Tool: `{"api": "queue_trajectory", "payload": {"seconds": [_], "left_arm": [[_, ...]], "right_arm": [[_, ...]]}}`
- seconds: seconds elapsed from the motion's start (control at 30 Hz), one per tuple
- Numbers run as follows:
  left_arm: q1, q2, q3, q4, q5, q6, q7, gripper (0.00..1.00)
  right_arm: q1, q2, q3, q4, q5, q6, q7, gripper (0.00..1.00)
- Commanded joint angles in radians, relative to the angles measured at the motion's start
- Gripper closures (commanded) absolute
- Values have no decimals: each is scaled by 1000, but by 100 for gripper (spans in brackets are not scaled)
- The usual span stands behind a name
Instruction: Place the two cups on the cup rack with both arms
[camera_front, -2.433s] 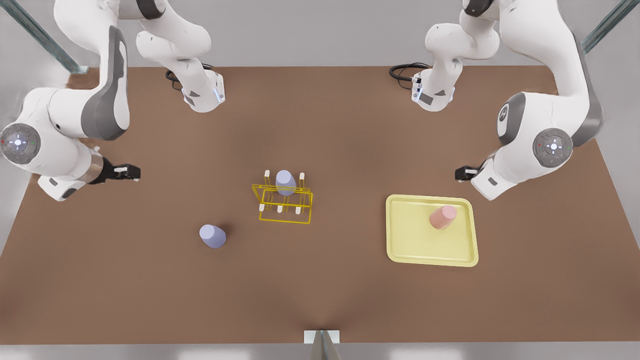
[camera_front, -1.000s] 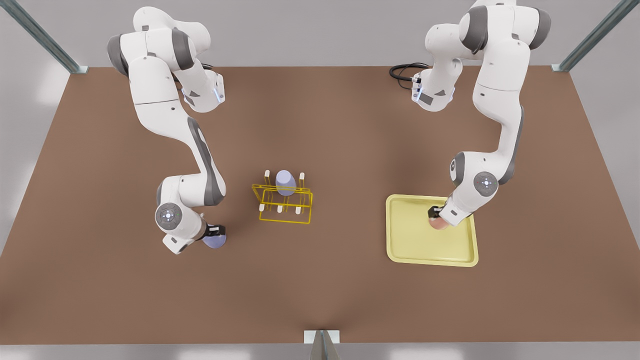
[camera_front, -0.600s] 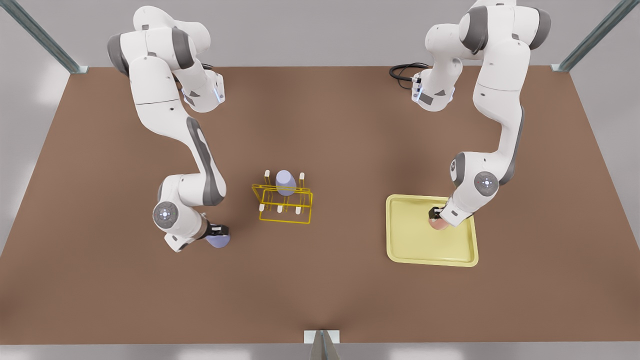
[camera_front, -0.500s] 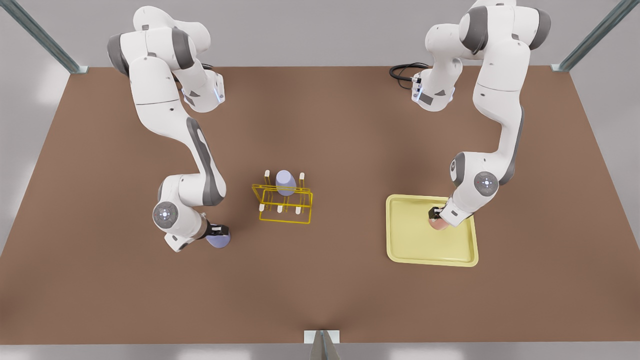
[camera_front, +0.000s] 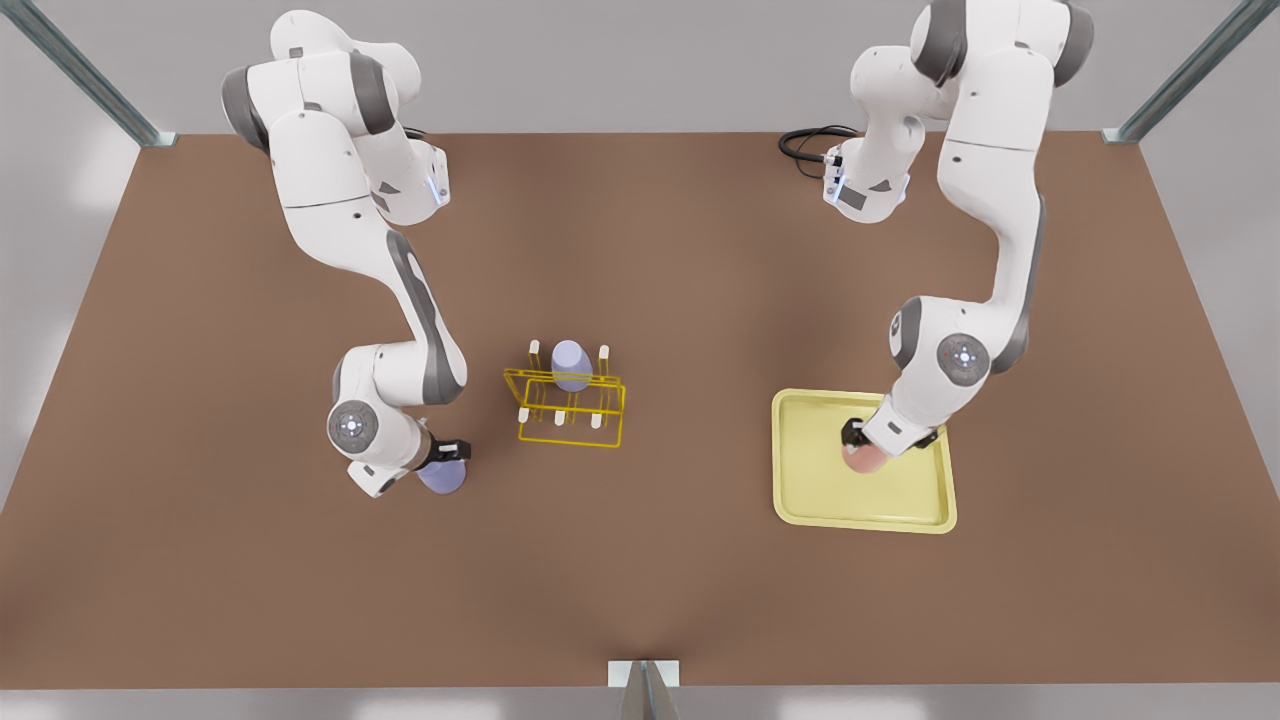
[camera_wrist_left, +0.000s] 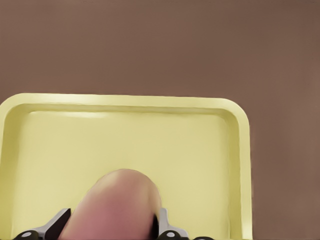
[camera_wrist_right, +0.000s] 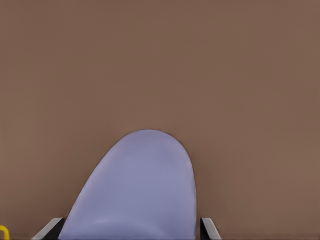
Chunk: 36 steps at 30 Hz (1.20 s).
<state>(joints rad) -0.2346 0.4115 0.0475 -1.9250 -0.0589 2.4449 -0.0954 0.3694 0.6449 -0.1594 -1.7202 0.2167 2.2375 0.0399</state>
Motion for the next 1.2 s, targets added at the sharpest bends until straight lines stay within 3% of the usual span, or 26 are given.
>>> {"api": "queue_trajectory", "payload": {"seconds": [0.0, 0.2, 0.33, 0.5, 0.73, 0.97, 1.0, 1.03, 1.17], "left_arm": [[-17, 6, -5, 98, 1, -288, -193, 16], [-172, 147, -57, 546, -38, -670, -561, 16], [-305, 320, -55, 805, -104, -662, -779, 16], [-433, 518, -51, 1083, -176, -561, -934, 16], [-436, 529, -46, 1089, -248, -471, -952, 16], [-457, 541, -49, 1077, -243, -535, -948, 15], [-457, 546, -49, 1077, -243, -534, -948, 11], [-460, 555, -49, 1078, -243, -526, -948, 0], [-473, 556, -48, 1078, -243, -512, -949, 0]], "right_arm": [[0, 2, 0, 1, 1, -3, -12, 0], [-3, 10, 0, 2, 3, 8, -11, 0], [-3, 12, 0, 2, 3, 11, -11, 14], [-3, 15, 0, 10, 9, 17, -11, 15], [-7, 6, 0, 14, 13, 17, -9, 19], [9, -40, 11, 14, 26, 14, -11, 19], [8, -48, 17, 13, 26, 14, -17, 19], [8, -57, 17, 13, 26, 11, -23, 19], [6, -139, 44, 11, 27, -36, -48, 19]]}}
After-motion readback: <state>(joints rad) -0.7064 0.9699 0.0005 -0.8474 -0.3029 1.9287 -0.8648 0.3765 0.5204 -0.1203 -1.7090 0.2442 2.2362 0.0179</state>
